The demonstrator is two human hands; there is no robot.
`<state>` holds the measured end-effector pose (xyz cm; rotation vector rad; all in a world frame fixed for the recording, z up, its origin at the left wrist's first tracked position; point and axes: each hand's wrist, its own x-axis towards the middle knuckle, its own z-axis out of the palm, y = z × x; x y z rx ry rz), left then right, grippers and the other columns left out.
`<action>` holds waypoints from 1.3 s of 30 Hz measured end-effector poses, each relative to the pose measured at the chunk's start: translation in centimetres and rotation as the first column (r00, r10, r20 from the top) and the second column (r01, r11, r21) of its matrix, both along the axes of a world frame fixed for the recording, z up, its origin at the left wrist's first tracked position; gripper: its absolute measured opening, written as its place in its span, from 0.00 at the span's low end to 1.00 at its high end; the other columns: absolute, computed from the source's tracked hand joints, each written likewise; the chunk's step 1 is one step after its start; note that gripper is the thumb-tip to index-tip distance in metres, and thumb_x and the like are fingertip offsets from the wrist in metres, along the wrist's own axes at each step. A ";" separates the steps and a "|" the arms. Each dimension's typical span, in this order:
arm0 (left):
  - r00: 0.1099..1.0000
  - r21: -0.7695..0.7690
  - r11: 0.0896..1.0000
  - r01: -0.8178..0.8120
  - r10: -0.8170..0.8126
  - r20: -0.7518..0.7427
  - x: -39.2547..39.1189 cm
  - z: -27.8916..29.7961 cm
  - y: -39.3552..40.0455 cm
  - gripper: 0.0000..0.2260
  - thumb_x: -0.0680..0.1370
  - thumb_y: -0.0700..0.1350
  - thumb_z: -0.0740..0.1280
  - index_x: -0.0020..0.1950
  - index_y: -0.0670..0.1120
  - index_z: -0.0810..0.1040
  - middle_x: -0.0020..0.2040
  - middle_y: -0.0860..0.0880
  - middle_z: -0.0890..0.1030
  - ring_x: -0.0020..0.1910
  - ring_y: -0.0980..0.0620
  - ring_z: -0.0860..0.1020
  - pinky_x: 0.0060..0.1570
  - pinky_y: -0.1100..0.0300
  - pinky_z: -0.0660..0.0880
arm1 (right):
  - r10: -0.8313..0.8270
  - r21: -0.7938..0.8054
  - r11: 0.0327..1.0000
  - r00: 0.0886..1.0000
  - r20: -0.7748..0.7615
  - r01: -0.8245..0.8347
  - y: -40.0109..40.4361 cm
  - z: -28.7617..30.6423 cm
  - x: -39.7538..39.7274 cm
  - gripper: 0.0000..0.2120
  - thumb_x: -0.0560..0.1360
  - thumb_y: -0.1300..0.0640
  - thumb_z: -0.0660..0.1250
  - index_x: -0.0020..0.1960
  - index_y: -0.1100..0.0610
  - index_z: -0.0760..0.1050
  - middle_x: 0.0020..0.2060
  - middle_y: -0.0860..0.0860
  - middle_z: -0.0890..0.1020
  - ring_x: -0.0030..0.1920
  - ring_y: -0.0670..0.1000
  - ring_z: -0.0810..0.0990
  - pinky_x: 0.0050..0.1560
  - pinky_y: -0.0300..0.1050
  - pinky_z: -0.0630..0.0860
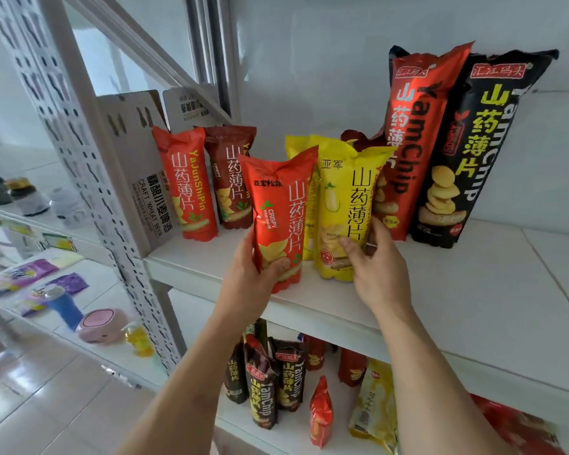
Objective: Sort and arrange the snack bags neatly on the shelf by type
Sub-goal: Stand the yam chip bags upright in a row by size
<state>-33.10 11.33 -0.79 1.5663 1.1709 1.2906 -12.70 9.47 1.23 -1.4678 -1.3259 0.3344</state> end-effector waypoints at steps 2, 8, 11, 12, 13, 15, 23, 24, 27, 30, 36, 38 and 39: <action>0.998 0.023 0.998 -0.060 0.061 -0.028 -1.9 -0.2 0.6 0.30 0.78 0.46 0.73 0.76 0.56 0.62 0.61 0.53 0.81 0.55 0.54 0.83 0.49 0.53 0.82 | 0.049 -0.016 0.999 0.999 0.013 -0.049 1.0 0.0 -1.8 0.26 0.78 0.44 0.65 0.74 0.47 0.66 0.61 0.42 0.78 0.55 0.43 0.75 0.53 0.37 0.68; 0.968 0.061 0.980 -0.191 0.198 -0.154 -7.3 0.0 3.0 0.29 0.79 0.49 0.71 0.76 0.50 0.62 0.63 0.50 0.79 0.55 0.50 0.82 0.49 0.55 0.81 | 0.165 -0.054 0.984 0.985 -0.047 -0.167 4.4 -0.5 -6.9 0.25 0.78 0.46 0.66 0.73 0.49 0.65 0.62 0.44 0.80 0.58 0.46 0.79 0.59 0.43 0.75; 0.957 0.066 0.975 -0.212 0.220 -0.188 -9.4 0.0 4.3 0.27 0.78 0.52 0.71 0.74 0.54 0.63 0.61 0.51 0.80 0.54 0.49 0.83 0.52 0.46 0.81 | 0.192 -0.057 0.979 0.980 -0.056 -0.195 6.3 -0.7 -8.8 0.26 0.78 0.46 0.66 0.74 0.48 0.65 0.62 0.44 0.80 0.60 0.47 0.80 0.63 0.51 0.76; 0.956 0.065 0.974 -0.215 0.224 -0.188 -9.9 0.0 4.7 0.27 0.78 0.51 0.71 0.73 0.54 0.64 0.61 0.51 0.80 0.54 0.50 0.82 0.51 0.48 0.82 | 0.195 -0.063 0.978 0.979 -0.055 -0.198 6.9 -0.8 -9.4 0.27 0.78 0.45 0.66 0.75 0.48 0.64 0.63 0.45 0.79 0.60 0.47 0.80 0.63 0.50 0.76; 0.955 0.068 0.973 -0.221 0.230 -0.186 -10.5 -0.1 5.2 0.26 0.78 0.49 0.72 0.73 0.54 0.65 0.61 0.51 0.80 0.54 0.51 0.82 0.49 0.53 0.82 | 0.195 -0.068 0.978 0.979 -0.056 -0.199 7.3 -0.8 -9.9 0.28 0.78 0.45 0.66 0.75 0.48 0.63 0.64 0.45 0.79 0.61 0.47 0.79 0.63 0.49 0.75; 0.954 0.086 0.970 -0.228 0.240 -0.177 -11.4 -0.1 5.9 0.26 0.78 0.46 0.71 0.73 0.52 0.66 0.60 0.51 0.79 0.53 0.54 0.81 0.42 0.67 0.78 | 0.192 -0.062 0.979 0.980 -0.060 -0.196 8.1 -1.0 -10.9 0.29 0.77 0.44 0.66 0.76 0.48 0.62 0.65 0.45 0.78 0.62 0.47 0.79 0.63 0.49 0.75; 0.936 0.127 0.955 -0.270 0.291 -0.198 -14.2 -0.4 8.5 0.25 0.75 0.58 0.71 0.70 0.56 0.70 0.59 0.52 0.78 0.54 0.51 0.81 0.49 0.47 0.83 | 0.104 -0.012 0.994 0.990 -0.098 -0.106 10.5 -1.6 -14.3 0.29 0.75 0.42 0.68 0.73 0.50 0.66 0.62 0.46 0.80 0.60 0.48 0.80 0.58 0.46 0.77; 0.931 0.141 0.952 -0.273 0.298 -0.212 -14.3 -0.4 8.7 0.25 0.75 0.58 0.71 0.70 0.56 0.70 0.59 0.53 0.77 0.55 0.51 0.80 0.51 0.46 0.82 | 0.090 -0.012 0.996 0.991 -0.098 -0.092 10.7 -1.6 -14.6 0.29 0.75 0.42 0.68 0.72 0.50 0.67 0.62 0.46 0.80 0.59 0.49 0.80 0.58 0.47 0.77; 0.930 0.153 0.951 -0.270 0.298 -0.213 -14.5 -0.4 9.6 0.25 0.76 0.58 0.71 0.71 0.56 0.70 0.59 0.54 0.76 0.57 0.52 0.79 0.54 0.46 0.80 | 0.068 -0.025 0.997 0.994 -0.091 -0.070 11.1 -1.7 -15.0 0.28 0.75 0.41 0.68 0.71 0.51 0.68 0.61 0.47 0.80 0.59 0.48 0.80 0.58 0.47 0.78; 0.929 0.162 0.949 -0.270 0.301 -0.214 -14.4 -0.6 10.1 0.25 0.77 0.55 0.71 0.72 0.55 0.69 0.61 0.55 0.78 0.57 0.54 0.79 0.56 0.49 0.79 | 0.038 -0.029 0.999 0.995 -0.094 -0.041 11.0 -1.7 -15.0 0.28 0.75 0.41 0.69 0.70 0.51 0.70 0.59 0.45 0.81 0.57 0.46 0.80 0.57 0.43 0.76; 0.923 0.156 0.934 -0.322 0.346 -0.169 -13.4 -0.9 10.2 0.30 0.77 0.54 0.71 0.76 0.55 0.64 0.65 0.54 0.78 0.60 0.53 0.78 0.55 0.55 0.73 | -0.147 0.000 0.989 0.987 -0.068 0.147 10.3 -1.1 -13.0 0.25 0.75 0.40 0.68 0.64 0.55 0.74 0.51 0.48 0.81 0.49 0.47 0.79 0.49 0.43 0.74; 0.920 0.157 0.928 -0.338 0.361 -0.151 -13.0 -1.1 10.0 0.33 0.75 0.57 0.72 0.77 0.56 0.61 0.67 0.53 0.76 0.64 0.51 0.76 0.60 0.50 0.75 | -0.178 0.009 0.984 0.981 -0.076 0.179 10.2 -1.0 -11.8 0.24 0.75 0.40 0.68 0.63 0.55 0.74 0.50 0.49 0.81 0.49 0.48 0.79 0.50 0.45 0.75; 0.916 0.164 0.921 -0.354 0.376 -0.138 -12.7 -1.1 9.9 0.36 0.74 0.58 0.72 0.78 0.56 0.60 0.69 0.52 0.75 0.66 0.50 0.75 0.63 0.45 0.74 | -0.191 0.017 0.981 0.978 -0.079 0.193 10.1 -0.8 -11.2 0.23 0.75 0.41 0.69 0.62 0.55 0.74 0.51 0.49 0.81 0.49 0.48 0.79 0.50 0.46 0.76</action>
